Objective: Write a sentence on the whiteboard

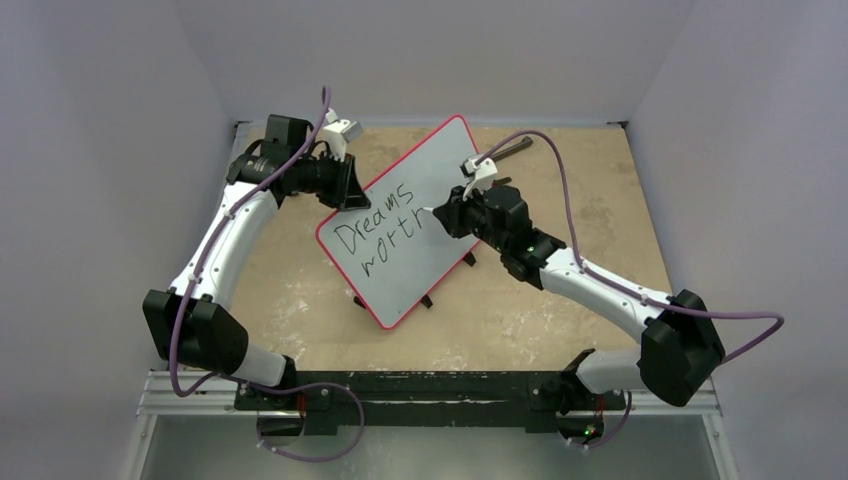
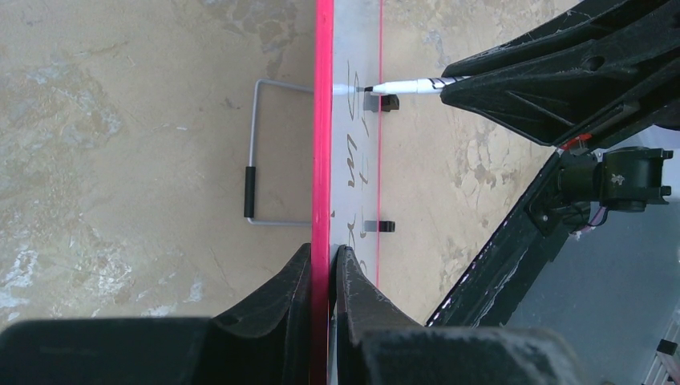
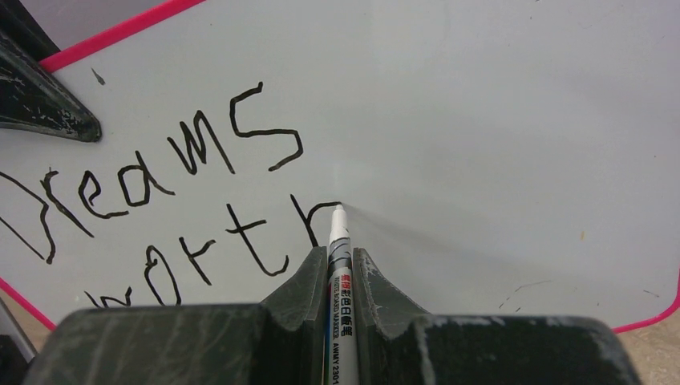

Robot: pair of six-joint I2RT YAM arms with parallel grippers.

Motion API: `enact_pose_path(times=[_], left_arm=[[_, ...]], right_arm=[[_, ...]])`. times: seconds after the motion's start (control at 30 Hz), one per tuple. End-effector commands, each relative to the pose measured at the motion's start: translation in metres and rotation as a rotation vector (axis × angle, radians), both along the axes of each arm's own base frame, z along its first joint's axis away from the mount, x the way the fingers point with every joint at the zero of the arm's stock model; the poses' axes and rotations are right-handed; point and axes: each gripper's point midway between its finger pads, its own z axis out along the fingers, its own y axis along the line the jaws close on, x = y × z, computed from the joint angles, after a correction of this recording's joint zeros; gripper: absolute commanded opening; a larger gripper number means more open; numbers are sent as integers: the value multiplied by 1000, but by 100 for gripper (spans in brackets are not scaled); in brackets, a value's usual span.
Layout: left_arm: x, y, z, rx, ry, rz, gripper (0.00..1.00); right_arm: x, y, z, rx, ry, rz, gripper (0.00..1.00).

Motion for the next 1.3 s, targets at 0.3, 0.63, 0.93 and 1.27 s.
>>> enact_pose_path(times=[0.3,0.63,0.93,1.27], left_arm=[[8,2,20,6,-121,-7,0],[8,2,20,7,-122,-6,0],[16,8,9,24,-92,16,0],[29,22,-8,33,-43,54,0]], right_arm=[[-9,-9,-12,-13,21,-2,0],[-17,-12,-14,-1,37,7,0],[-25,-16,33,50,-51,27,0],[-58,-2,42,97,-98,217,0]])
